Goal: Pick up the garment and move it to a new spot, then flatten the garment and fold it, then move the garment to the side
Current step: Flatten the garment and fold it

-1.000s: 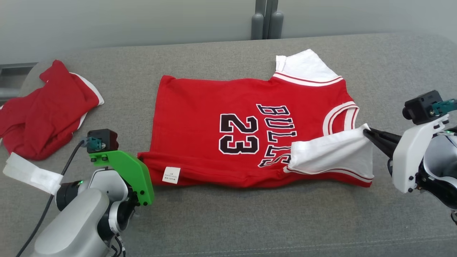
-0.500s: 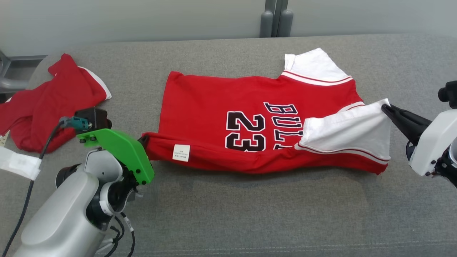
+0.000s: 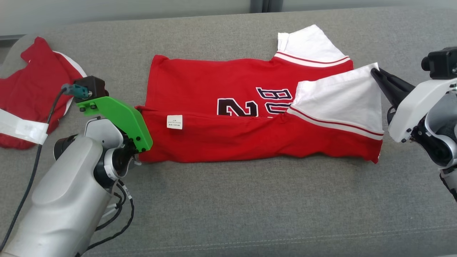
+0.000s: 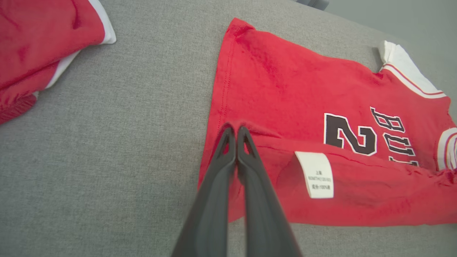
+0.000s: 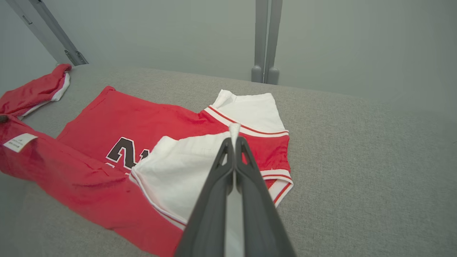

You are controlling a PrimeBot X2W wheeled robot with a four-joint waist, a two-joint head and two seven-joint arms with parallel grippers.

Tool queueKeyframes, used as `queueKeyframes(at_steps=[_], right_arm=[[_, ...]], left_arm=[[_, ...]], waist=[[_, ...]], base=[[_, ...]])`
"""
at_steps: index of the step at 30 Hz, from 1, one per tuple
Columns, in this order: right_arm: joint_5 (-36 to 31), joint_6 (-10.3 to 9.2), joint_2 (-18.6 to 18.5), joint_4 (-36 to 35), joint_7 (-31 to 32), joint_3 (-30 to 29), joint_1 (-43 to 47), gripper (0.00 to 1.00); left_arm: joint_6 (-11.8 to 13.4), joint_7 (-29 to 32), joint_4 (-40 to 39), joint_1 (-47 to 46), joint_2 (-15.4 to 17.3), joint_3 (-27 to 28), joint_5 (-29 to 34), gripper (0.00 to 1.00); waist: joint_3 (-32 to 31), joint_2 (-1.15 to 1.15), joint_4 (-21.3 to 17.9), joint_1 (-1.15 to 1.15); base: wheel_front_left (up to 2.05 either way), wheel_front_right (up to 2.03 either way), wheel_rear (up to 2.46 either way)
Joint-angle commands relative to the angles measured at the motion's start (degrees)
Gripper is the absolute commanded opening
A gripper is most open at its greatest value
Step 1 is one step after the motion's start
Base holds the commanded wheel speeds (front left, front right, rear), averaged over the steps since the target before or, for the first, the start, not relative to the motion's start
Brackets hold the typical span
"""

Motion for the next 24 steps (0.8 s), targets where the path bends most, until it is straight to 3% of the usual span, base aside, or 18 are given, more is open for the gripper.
queueKeyframes(at_steps=[1,18,19,20,21,22,23,24], right_arm=[[-0.27,-0.02,-0.03,1.11,-1.05,1.05,-1.07,0.0],[-3.47,-0.03,0.17,11.9,-10.71,11.47,-10.62,0.0],[-3.41,-0.02,0.32,12.6,-11.14,11.96,-11.08,0.0],[-3.5,-0.02,0.45,13.29,-11.42,12.53,-11.51,0.0],[-3.66,-0.02,0.57,13.97,-11.99,13.04,-11.89,0.0],[-3.44,-0.02,0.79,14.8,-12.28,13.21,-12.23,0.0],[-3.53,-0.02,0.97,15.17,-12.86,13.76,-12.54,0.22],[-3.67,-0.03,1.13,15.66,-13.46,13.98,-12.83,1.0]], left_arm=[[-0.73,-0.65,1.14,-1.33,-0.31,-0.07,0.58,0.0],[-4.3,-3.66,10.98,-5.31,-3.4,-1.5,1.88,0.0],[-4.42,-4.05,11.37,-5.49,-3.48,-1.55,2.05,0.12],[-4.64,-4.53,11.74,-5.67,-3.57,-1.62,2.22,0.49],[-4.75,-4.91,12.26,-5.77,-3.72,-1.68,2.4,1.0],[-4.95,-5.35,12.65,-5.78,-3.93,-1.62,2.43,1.0],[-5.43,-5.85,12.88,-5.88,-4.05,-1.77,2.67,1.0],[-5.57,-6.39,13.22,-6.03,-4.14,-1.86,2.86,1.0]], waist=[[1.21,0.0,-0.26,0.0],[3.67,0.0,0.47,0.0],[3.71,0.0,0.58,0.0],[3.75,0.0,0.69,0.0],[3.77,0.0,0.8,0.0],[3.8,0.0,0.92,0.0],[3.81,0.0,1.03,0.0],[3.8,0.0,1.11,0.0]], base=[[0.0,0.0,0.0],[0.0,0.0,0.0],[0.0,0.0,0.0],[0.0,0.0,0.0],[0.0,0.0,0.0],[0.0,0.0,0.0],[0.0,0.0,0.0],[0.0,0.0,0.0]])
